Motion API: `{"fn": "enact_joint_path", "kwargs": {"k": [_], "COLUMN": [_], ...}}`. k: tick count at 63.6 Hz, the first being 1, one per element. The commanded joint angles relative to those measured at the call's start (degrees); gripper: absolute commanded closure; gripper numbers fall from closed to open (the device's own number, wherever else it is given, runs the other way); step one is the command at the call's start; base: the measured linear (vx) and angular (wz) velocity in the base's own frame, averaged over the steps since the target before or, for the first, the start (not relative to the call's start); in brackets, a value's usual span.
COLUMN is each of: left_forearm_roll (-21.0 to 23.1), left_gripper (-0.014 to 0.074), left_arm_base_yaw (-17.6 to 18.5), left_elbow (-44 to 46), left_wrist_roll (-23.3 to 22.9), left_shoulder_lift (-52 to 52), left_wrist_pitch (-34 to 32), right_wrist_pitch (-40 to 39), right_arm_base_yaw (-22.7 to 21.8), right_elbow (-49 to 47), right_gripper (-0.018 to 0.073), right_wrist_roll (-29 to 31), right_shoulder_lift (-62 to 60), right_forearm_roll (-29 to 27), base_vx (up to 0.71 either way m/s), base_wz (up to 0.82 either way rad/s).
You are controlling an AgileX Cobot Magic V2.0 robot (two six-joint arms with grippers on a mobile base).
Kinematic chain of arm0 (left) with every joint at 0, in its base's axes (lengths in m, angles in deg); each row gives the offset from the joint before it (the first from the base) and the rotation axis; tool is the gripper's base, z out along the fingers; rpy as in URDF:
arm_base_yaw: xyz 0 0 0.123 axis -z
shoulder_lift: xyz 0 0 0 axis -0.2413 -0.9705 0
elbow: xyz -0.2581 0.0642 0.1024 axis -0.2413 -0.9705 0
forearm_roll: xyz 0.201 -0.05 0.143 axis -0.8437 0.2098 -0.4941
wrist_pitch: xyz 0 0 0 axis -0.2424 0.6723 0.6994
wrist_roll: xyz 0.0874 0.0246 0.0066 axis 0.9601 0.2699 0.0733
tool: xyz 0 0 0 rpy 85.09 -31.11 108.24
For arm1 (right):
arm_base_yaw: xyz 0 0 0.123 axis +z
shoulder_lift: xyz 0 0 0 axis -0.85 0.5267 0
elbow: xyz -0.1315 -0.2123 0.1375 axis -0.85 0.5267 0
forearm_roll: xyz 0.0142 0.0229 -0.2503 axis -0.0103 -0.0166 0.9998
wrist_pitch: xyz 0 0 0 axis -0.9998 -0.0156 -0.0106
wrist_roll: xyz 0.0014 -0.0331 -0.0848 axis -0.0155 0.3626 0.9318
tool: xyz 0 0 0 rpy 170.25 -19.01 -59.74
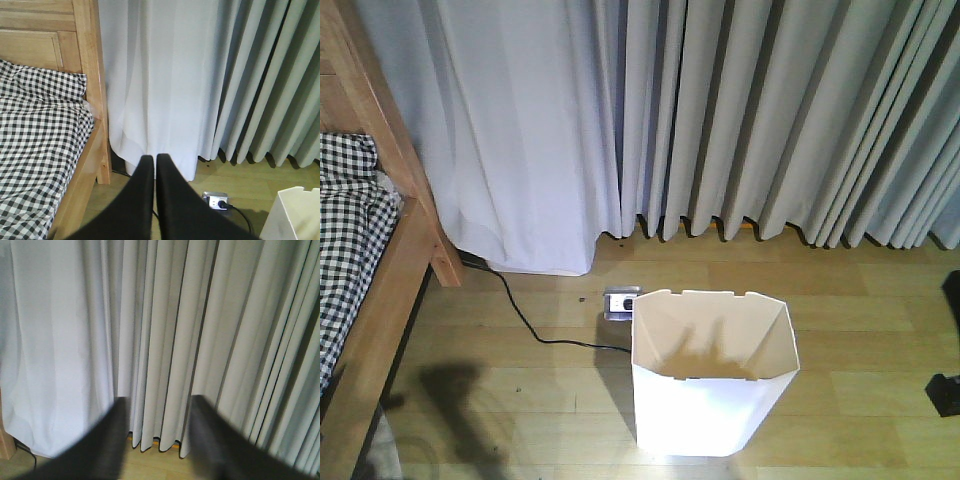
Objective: Move trash bin to bedside with robot
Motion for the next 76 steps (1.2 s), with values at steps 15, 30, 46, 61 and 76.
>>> {"fn": "enact_joint_path", "kwargs": {"k": [15,30,46,61,76], "left_forearm_roll": [0.13,0.13,0.13,0.13,0.13], "left_gripper": [0.0603,0.0603,0.0603,0.0603,0.0603], "left_arm_base_yaw": [0.17,0.17,0.17,0.17,0.17], "left_elbow": [-0.19,-0.19,-0.19,-0.19,-0.19], "left_wrist_roll": [-0.25,-0.25,-0.25,-0.25,-0.25], "left_shoulder_lift": [0.81,0.81,0.81,0.81,0.81], "left_wrist_pitch": [-3.76,-3.76,-3.76,-3.76,-3.76], "right_wrist_pitch": [-3.53,-3.37,-3.42,-2.83,-5.95], "right_arm_base_yaw": [0.12,0.12,0.12,0.12,0.12], "right_elbow": [-1.65,-1.65,-1.65,-1.65,-1.65], "right_gripper": [0.0568,0.0568,0.0568,0.0568,0.0568], "right_wrist_roll": [0.11,0.11,0.11,0.11,-12.78], "right_shoulder_lift": [0.42,0.42,0.42,0.42,-0.69], "right_forearm_roll": [-0.74,-0.74,-0.67,-0.72,14.82], "base_vx": [0.00,0.00,0.00,0.00,0.00], "base_wz": [0.00,0.00,0.00,0.00,0.00]}}
